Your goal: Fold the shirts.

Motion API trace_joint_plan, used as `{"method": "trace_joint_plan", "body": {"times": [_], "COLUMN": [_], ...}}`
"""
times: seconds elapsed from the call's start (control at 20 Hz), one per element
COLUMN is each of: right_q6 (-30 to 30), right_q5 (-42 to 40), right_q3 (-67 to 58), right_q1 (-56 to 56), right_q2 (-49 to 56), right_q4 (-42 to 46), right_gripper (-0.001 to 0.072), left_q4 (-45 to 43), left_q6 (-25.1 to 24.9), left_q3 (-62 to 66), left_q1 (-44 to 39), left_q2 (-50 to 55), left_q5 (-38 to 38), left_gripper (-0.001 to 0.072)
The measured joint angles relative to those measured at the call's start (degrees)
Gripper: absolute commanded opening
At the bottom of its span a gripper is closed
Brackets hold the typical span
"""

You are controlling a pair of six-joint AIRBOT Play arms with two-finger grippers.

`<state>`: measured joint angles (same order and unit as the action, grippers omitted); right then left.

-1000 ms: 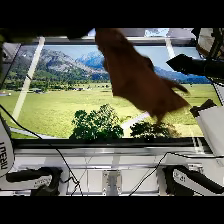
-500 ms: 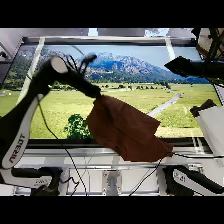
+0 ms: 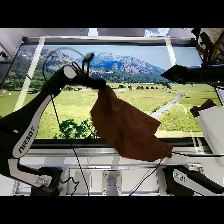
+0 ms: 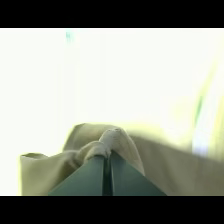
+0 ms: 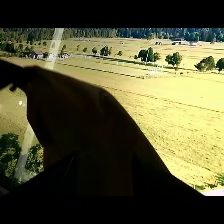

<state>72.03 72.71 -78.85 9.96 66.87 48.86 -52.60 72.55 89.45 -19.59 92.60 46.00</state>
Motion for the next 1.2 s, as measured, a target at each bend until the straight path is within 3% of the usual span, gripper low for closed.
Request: {"method": "trace_joint_plan", "body": {"times": [0.15, 0.2, 0.3, 0.4, 0.65, 0.8, 1.05, 1.2], "right_q6": [0.0, 0.0, 0.0, 0.0, 0.0, 0.0, 0.0, 0.0], "right_q5": [-1.0, -1.4, -2.0, -2.4, -3.1, -3.3, -3.6, -3.8], "right_q3": [0.0, 0.0, 0.0, 0.0, 0.0, 0.0, 0.0, 0.0], "right_q1": [0.0, 0.0, 0.0, 0.0, 0.0, 0.0, 0.0, 0.0], "right_q2": [0.0, 0.0, 0.0, 0.0, 0.0, 0.0, 0.0, 0.0], "right_q4": [0.0, 0.0, 0.0, -0.5, -2.4, -3.3, -3.5, -2.4], "right_gripper": [0.0401, 0.0401, 0.0401, 0.0401, 0.0401, 0.0401, 0.0401, 0.0401], "left_q4": [-1.2, -1.6, -1.9, -2.1, -2.8, -7.6, -19.2, -18.2], "left_q6": [-0.7, -1.2, -2.1, -2.7, -3.5, -3.5, 1.8, 5.5], "left_q3": [11.0, 14.7, 19.7, 22.5, 24.8, 25.1, 21.7, 16.3], "left_q1": [0.0, 0.0, -0.1, -0.1, -0.1, 0.0, 3.8, 7.1], "left_q2": [0.6, 0.8, 1.0, 1.3, 2.9, 4.1, 7.3, 9.6], "left_q5": [-8.7, -10.5, -12.9, -12.4, 0.3, 10.3, 22.8, 28.0], "left_gripper": [0.0017, 0.0056, 0.0278, 0.0298, 0.0298, 0.0300, 0.0298, 0.0300]}}
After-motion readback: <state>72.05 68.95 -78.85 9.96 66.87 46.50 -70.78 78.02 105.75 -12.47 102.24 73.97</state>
